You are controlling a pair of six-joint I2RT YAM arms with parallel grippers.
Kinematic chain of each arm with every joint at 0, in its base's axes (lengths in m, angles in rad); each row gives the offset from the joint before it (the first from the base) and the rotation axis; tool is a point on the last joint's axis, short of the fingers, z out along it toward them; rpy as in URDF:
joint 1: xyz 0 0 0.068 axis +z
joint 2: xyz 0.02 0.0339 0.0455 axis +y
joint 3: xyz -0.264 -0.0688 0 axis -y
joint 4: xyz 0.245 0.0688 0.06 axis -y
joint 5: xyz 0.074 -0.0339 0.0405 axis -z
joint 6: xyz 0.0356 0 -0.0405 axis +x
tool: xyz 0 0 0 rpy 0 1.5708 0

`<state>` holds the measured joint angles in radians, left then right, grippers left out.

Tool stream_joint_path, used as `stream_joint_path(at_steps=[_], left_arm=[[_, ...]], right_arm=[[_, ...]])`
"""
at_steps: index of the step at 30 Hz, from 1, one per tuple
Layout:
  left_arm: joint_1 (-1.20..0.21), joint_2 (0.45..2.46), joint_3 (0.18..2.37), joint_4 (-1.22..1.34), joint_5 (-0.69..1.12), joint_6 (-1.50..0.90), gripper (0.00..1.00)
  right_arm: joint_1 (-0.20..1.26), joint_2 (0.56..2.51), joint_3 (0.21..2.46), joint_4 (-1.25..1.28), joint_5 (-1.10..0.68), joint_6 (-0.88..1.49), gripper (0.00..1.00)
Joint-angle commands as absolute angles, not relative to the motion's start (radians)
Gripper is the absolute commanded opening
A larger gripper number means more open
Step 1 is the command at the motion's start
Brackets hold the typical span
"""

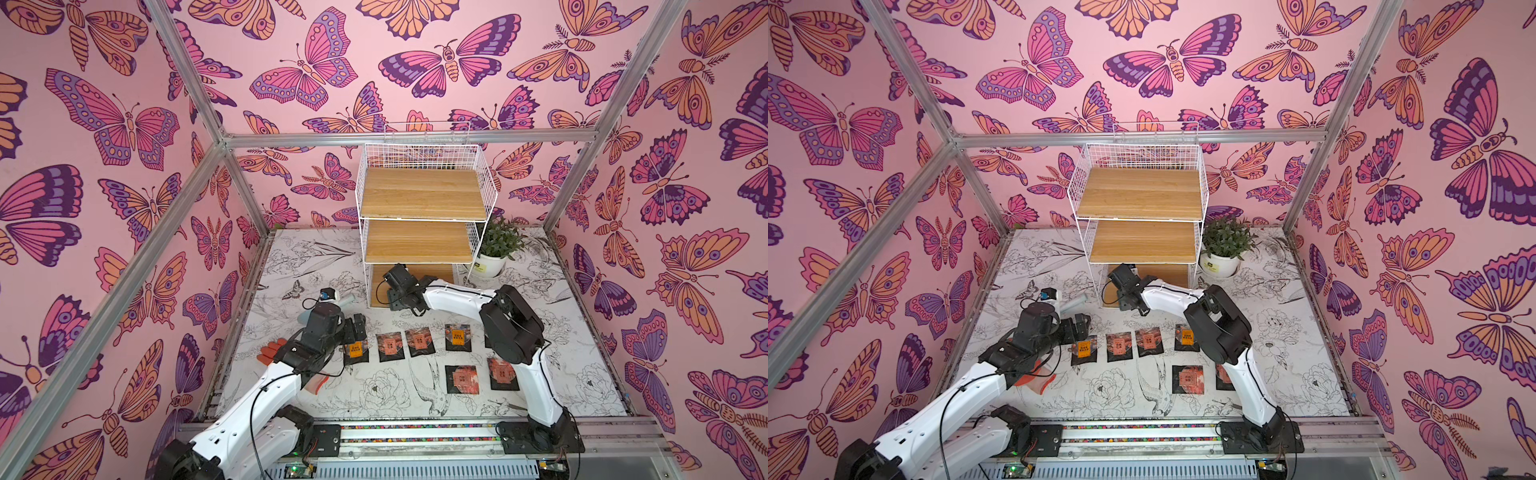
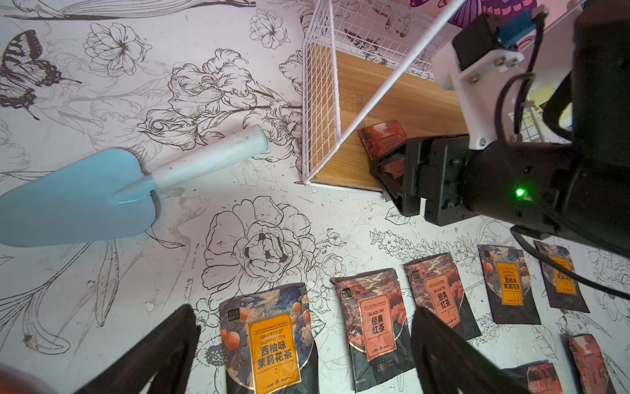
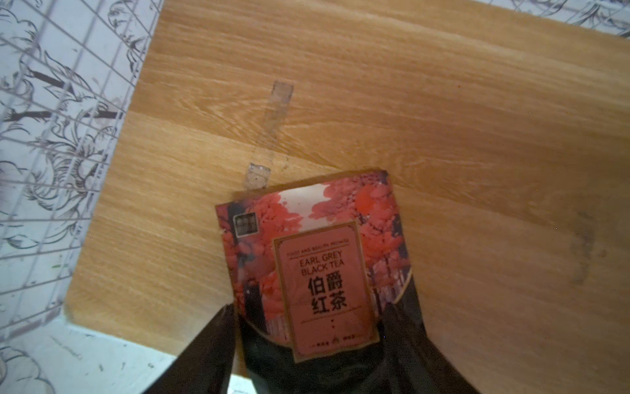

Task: Remove the tea bags from the shelf
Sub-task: Pick up the tea bag from the shelf.

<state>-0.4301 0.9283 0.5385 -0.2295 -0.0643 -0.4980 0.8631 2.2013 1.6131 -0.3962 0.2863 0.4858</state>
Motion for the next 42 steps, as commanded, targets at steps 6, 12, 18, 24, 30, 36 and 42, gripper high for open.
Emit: stream_joint_path(at_steps=[6, 12, 18, 24, 30, 36, 42], left_arm=[[-0.424, 0.936, 0.536, -0.208, -0.038, -0.491, 0.99], [-0.423, 0.904, 0.519, -0.216, -0.053, -0.493, 0.99], [-0.424, 0.887, 0.506, -0.218, -0.057, -0.498, 0.99], [-0.423, 0.879, 0.503, -0.223, -0.062, -0.495, 0.99], [-0.423, 0.878, 0.515, -0.223, -0.058, -0.492, 0.99], [-0.423, 0.865, 0.517, -0.224, -0.049, -0.499, 0.99], [-0.423, 0.828, 0.517, -0.244, -0.040, -0.511, 0.99]], right_arm=[[0.850, 2.292, 1.662, -0.620, 0.238, 0.500, 0.53], [0.835, 2.305, 1.667, -0.629, 0.198, 0.506, 0.39], [0.818, 2.336, 1.693, -0.656, 0.141, 0.515, 0.12], [0.818, 2.333, 1.703, -0.660, 0.127, 0.502, 0.00], [0.822, 2.245, 1.642, -0.636, 0.143, 0.465, 0.00], [0.832, 2.162, 1.585, -0.627, 0.128, 0.396, 0.00], [0.875, 2.085, 1.518, -0.623, 0.137, 0.331, 0.00]])
